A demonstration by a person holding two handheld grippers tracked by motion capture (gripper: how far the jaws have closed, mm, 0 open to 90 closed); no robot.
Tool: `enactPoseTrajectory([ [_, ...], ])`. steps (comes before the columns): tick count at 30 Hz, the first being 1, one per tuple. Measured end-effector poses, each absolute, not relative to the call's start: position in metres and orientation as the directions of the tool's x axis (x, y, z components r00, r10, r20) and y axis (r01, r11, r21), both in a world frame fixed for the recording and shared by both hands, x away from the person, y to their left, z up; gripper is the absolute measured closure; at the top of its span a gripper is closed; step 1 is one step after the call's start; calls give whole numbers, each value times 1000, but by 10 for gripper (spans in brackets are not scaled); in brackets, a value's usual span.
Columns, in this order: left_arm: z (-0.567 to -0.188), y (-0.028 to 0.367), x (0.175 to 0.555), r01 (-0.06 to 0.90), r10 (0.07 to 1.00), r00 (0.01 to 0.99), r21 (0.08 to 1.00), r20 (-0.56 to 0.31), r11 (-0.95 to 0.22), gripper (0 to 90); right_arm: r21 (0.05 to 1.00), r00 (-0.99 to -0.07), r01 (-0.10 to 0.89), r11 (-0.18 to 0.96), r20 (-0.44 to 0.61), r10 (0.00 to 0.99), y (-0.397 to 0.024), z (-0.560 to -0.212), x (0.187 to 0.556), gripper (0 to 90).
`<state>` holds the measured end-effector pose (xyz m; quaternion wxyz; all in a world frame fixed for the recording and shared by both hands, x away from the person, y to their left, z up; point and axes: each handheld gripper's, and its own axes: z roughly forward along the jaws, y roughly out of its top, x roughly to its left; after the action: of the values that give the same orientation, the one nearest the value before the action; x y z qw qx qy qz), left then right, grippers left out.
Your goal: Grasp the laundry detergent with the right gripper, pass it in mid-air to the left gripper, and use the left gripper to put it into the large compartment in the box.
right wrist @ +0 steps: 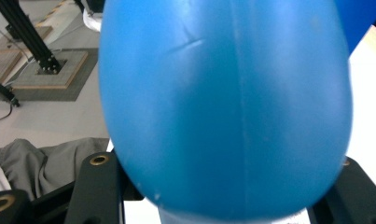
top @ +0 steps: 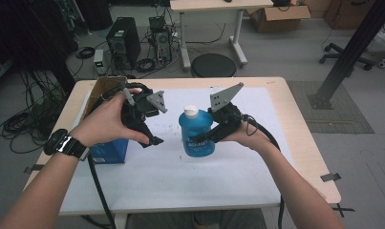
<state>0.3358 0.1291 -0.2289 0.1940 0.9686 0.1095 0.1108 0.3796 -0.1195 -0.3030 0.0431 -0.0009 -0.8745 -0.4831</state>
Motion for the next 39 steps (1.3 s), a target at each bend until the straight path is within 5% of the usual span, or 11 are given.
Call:
enactPoseTrajectory([
  [12,-201,122,332,112,206,966,472,153,-875,35,817,-993,13,576,80,-92,-90,-295,376,422],
  [39,-200,97,328,90,144,982,372,122,-924,66,801,-987,-38,597,64,-149,-60,-290,364,426],
])
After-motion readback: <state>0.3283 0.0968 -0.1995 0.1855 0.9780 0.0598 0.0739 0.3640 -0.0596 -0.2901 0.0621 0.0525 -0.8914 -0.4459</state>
